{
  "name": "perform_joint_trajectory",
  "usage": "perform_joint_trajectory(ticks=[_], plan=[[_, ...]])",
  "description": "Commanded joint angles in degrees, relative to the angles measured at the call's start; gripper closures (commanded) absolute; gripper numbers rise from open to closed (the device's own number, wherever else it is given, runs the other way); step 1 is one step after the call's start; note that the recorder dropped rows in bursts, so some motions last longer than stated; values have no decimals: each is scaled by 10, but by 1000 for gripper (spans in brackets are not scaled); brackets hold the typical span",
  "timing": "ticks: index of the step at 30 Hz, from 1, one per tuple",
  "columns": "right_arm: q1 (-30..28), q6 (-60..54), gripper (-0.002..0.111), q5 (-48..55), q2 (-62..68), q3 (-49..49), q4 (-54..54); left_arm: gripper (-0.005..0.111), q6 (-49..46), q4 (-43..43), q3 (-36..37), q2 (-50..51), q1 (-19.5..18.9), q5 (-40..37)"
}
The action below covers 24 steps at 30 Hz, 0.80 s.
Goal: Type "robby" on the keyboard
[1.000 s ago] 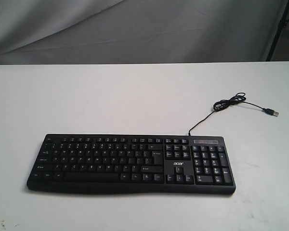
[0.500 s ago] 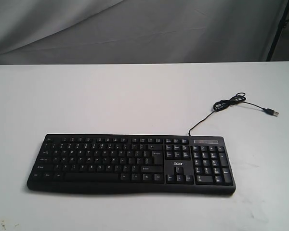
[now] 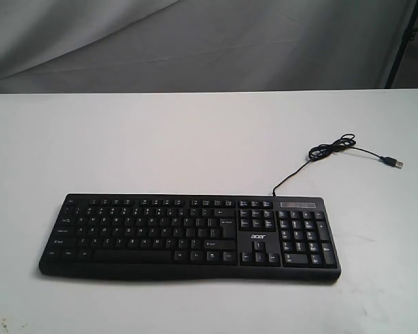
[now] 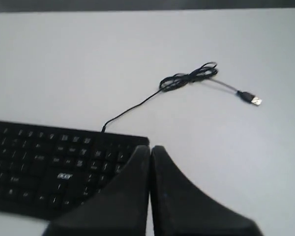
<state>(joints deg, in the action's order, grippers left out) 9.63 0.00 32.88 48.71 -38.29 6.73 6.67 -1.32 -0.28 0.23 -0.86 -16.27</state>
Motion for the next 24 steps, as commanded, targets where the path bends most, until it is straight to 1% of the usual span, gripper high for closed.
perform_joint_trajectory(ticks=[1,4,8,10,15,19,24], plan=[[88,-95,108,-5,96,-61,-7,107,3,5,3,-2,2,1],[142,-161,108,3,176,-141,28,107,3,5,3,-2,2,1],[179,-281,108,20,291,-234,135,107,3,5,3,-2,2,1],[193,-319,108,19,345,-270,177,107,3,5,3,-2,2,1],[229,-365,108,12,450,-356,236,107,3,5,3,-2,2,1],[270,-422,108,-7,540,-408,278,107,3,5,3,-2,2,1],[311,-430,108,-43,636,-452,296,107,3,5,3,-2,2,1]])
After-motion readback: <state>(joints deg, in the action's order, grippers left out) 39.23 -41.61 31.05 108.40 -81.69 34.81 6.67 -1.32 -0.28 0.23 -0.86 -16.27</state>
